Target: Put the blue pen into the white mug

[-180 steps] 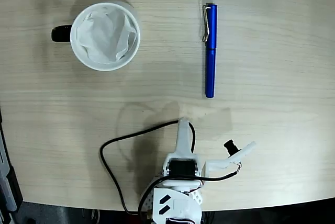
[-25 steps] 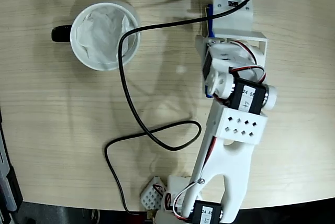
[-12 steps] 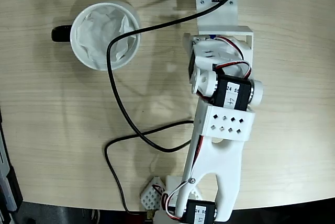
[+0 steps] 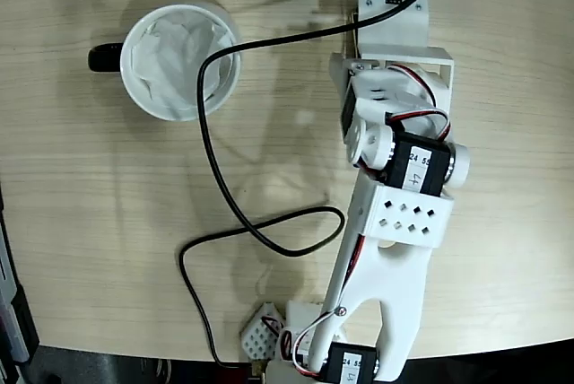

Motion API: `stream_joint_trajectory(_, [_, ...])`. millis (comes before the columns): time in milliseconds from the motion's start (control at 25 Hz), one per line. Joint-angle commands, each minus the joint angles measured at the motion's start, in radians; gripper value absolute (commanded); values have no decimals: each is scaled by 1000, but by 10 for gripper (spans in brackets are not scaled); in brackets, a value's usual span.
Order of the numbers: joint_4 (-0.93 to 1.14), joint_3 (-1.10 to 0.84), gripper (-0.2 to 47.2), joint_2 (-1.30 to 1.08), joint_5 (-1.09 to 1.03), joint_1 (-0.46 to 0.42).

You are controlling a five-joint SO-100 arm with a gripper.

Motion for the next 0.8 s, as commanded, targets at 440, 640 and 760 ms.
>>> stream_joint_trajectory(440, [-32, -37, 214, -21, -9, 6])
stream_joint_trajectory(640, [-40, -37, 206, -41, -8, -2])
stream_joint_trajectory(760, [-40, -35, 202, -55, -8, -3])
